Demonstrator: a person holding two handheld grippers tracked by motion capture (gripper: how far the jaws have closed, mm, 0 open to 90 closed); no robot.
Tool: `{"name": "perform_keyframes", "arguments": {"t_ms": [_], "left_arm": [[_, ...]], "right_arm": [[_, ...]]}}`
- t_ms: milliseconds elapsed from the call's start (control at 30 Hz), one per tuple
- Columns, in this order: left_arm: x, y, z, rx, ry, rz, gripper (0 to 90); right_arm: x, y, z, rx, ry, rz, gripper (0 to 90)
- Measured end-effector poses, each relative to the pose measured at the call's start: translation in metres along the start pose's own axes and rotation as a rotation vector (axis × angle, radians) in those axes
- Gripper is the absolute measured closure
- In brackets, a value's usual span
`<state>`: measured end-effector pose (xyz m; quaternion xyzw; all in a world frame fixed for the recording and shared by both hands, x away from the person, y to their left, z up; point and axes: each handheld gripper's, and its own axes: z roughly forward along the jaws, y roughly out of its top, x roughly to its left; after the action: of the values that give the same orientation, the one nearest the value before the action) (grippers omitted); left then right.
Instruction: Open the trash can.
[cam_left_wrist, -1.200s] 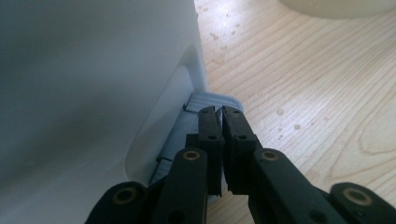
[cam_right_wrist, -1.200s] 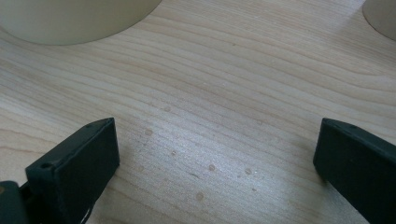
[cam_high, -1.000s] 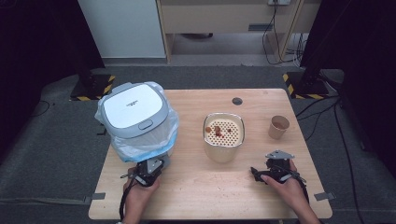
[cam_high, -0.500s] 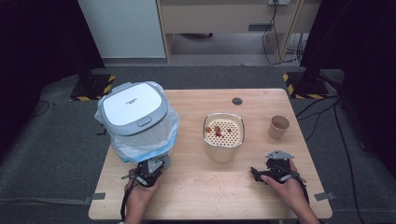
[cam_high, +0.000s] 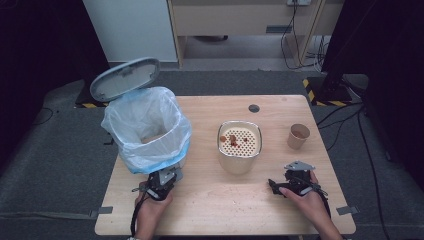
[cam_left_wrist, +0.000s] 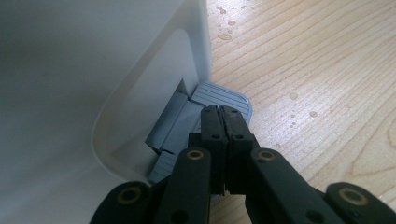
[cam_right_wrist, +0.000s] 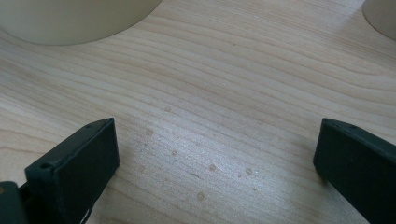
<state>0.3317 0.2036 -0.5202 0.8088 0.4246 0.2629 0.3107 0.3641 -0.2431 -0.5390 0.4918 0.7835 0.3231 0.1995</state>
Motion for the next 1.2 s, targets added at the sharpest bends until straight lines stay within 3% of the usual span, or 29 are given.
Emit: {"name": "perform_keyframes", "arguments": {"t_ms": [200,267,1000,1200], "left_arm": [[0.000,0.000,0.000,-0.005,-0.005,-0.010,88.0],[0.000,0.000,0.000,-0.003,-0.005,-0.009,87.9],[0.001,0.000,0.000,-0.005,-0.009,-0.009,88.0],[0.001,0.000,0.000,-0.005,-0.010,-0.009,88.1]], "right_arm": [[-0.002,0.001,0.000,0.004,0.014,-0.006,1.0],[-0.005,0.003,-0.002,0.015,0.026,-0.002,5.1],[-0.012,0.005,-0.008,-0.006,-0.029,0.001,5.1],[-0.014,0.006,-0.011,-0.020,-0.041,0.027,5.9]]}}
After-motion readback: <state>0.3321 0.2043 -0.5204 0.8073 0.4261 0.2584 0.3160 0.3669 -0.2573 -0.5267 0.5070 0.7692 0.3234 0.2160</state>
